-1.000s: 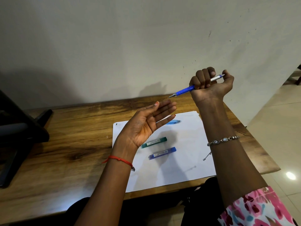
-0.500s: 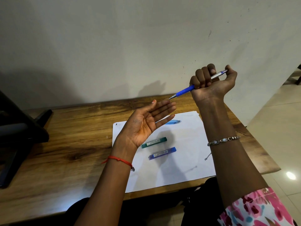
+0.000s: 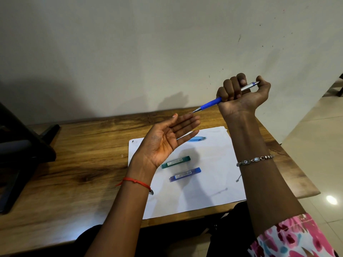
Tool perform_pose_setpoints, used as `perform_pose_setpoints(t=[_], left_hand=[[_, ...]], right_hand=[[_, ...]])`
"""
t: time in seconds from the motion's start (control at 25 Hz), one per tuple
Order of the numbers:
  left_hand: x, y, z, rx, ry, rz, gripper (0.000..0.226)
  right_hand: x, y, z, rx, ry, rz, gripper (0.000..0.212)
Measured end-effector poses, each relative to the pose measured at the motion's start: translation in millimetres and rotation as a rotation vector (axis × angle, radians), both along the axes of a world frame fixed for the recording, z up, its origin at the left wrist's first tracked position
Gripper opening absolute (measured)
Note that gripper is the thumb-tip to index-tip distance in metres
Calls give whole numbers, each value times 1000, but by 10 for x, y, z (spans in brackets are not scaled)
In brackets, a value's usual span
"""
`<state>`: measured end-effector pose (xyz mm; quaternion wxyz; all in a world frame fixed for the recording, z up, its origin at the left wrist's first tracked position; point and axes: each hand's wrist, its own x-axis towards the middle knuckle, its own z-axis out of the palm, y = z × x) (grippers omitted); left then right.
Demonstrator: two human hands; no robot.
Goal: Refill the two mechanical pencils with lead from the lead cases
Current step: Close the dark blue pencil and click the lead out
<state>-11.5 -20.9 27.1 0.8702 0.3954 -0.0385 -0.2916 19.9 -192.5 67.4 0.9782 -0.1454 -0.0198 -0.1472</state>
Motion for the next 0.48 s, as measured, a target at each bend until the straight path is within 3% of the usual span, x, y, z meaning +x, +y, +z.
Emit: perform_pose_setpoints(t=[0.48], left_hand=[[6, 3, 2, -18, 8, 1, 41]], right_hand=[[42, -3, -48, 34, -5, 8, 56]])
